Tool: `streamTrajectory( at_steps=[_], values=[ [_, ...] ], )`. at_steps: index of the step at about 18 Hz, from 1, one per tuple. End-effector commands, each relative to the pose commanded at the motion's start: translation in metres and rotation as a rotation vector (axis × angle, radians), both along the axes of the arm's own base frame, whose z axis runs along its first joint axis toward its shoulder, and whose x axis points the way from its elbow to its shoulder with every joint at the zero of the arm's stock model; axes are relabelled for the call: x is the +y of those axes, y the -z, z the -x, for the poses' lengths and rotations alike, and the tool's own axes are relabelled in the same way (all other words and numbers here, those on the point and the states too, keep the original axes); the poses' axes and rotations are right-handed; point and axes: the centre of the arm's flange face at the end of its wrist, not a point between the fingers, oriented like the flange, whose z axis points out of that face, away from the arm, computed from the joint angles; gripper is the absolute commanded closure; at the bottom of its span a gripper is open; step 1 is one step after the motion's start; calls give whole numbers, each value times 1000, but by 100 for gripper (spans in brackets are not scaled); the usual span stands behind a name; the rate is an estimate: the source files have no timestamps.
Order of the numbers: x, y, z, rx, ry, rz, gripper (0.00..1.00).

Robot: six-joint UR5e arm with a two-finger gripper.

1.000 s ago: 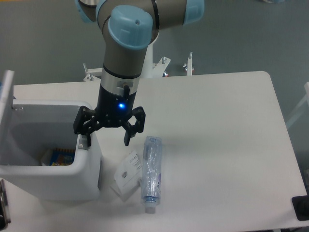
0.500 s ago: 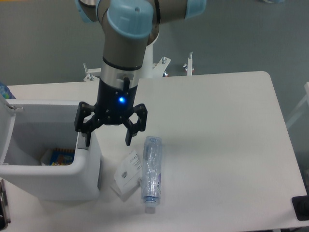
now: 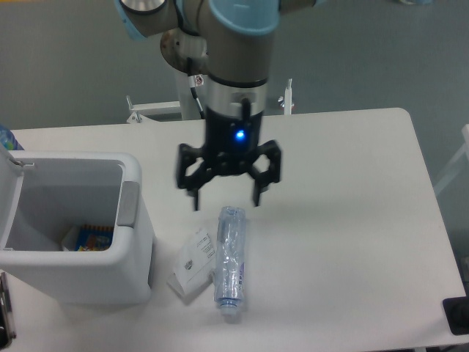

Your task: Open the trash can

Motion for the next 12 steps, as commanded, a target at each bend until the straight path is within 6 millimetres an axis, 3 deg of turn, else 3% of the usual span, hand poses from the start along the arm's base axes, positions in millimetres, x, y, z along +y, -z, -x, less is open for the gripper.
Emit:
streamTrajectory(
  at_steps=[4,7,12],
  values=[
    [-48,-4,35,9,64,69,0],
    [-78,-1,46,27,202,118,0],
    [-108,6,60,51,240,128,0]
  ],
)
